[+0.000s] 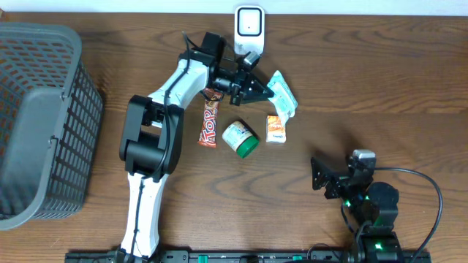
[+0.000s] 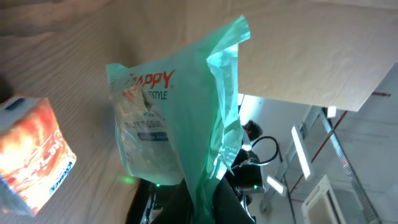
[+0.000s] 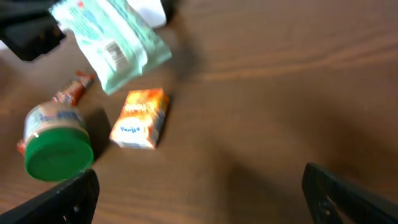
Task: Scan the item barcode
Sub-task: 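Carry the wipes packet over the table toward the white scanner, then hold the wipes packet in front of the scanner with the left gripper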
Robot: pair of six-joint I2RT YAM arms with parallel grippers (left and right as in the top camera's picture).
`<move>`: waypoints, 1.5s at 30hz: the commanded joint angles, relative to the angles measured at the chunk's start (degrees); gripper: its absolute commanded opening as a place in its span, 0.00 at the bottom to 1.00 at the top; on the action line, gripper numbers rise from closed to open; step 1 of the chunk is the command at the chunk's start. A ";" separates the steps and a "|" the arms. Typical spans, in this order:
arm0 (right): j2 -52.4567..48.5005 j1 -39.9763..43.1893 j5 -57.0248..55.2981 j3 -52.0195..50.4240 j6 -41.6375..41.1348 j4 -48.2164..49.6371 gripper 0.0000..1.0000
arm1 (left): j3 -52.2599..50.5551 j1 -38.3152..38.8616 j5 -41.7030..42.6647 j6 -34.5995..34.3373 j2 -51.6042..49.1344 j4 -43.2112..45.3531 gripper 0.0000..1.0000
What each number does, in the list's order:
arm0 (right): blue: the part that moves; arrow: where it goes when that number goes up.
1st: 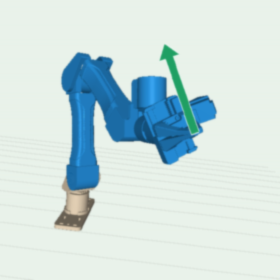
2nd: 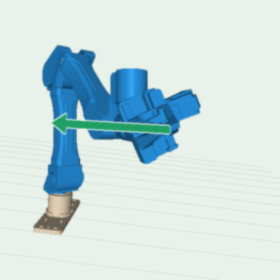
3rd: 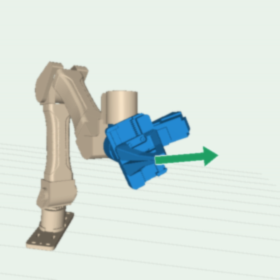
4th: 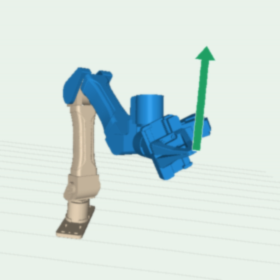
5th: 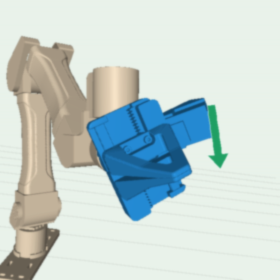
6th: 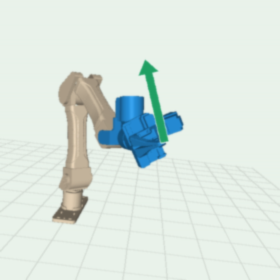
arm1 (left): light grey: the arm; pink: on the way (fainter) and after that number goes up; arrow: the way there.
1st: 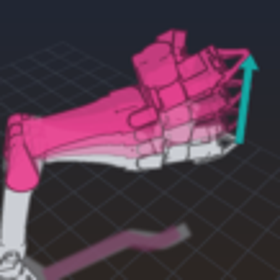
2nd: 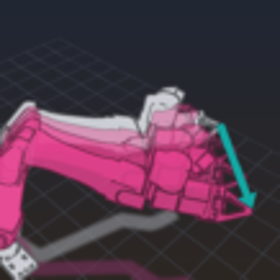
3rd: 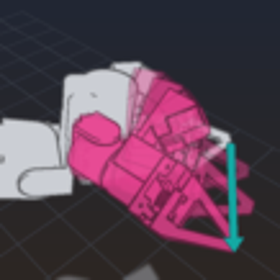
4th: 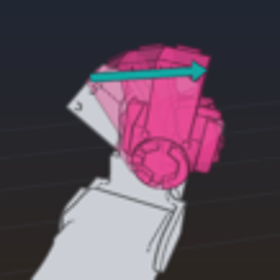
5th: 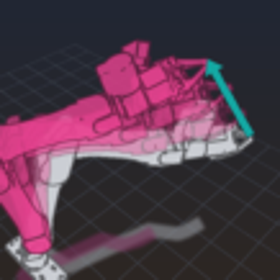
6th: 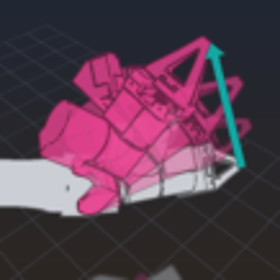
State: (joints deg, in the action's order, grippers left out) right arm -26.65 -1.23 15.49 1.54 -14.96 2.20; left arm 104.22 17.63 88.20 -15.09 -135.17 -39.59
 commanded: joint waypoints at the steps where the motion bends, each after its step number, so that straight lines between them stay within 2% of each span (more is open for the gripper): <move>1: -1.18 -0.24 0.70 2.58 -0.83 1.99 0.99 | 0.22 -0.92 1.92 -3.04 0.94 0.07 0.08; 4: -1.22 -0.24 0.46 2.58 0.85 0.98 0.99 | 0.90 -1.29 1.95 -5.42 1.42 0.07 0.08; 12: -1.22 -0.24 -0.92 2.54 4.85 -5.90 0.99 | 1.53 -1.33 0.42 -5.40 3.52 3.72 0.07; 16: -1.22 -0.24 -2.58 2.54 4.96 -7.41 0.99 | 1.57 -1.33 -14.49 -5.40 9.22 3.58 0.07; 22: -1.22 -0.24 -2.58 2.54 4.98 -7.37 0.99 | 1.57 -1.14 -37.62 -2.75 21.33 -1.92 0.07; 27: -1.22 -0.24 -2.58 2.54 4.98 -7.39 0.99 | 1.57 1.25 -60.96 -2.03 28.83 -5.75 0.07; 34: -1.22 -0.26 -2.58 2.54 4.98 -7.45 0.99 | 1.57 9.46 -83.49 6.62 29.16 -5.97 0.07; 38: -1.22 -0.24 -3.08 2.51 4.96 -7.91 0.99 | 1.57 14.16 -100.24 12.22 28.65 -4.63 0.07; 41: -1.22 -0.24 -4.61 2.51 4.98 -8.48 0.99 | 1.55 16.33 -107.47 17.11 28.48 -1.97 0.07; 45: -1.22 -0.24 -5.11 2.51 4.98 -8.87 0.99 | 1.55 17.20 -108.85 22.21 28.00 2.56 0.07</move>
State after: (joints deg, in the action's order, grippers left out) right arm -27.77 -1.23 11.70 2.98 -10.85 -6.46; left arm 105.38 34.79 -12.53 0.25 -106.67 -38.96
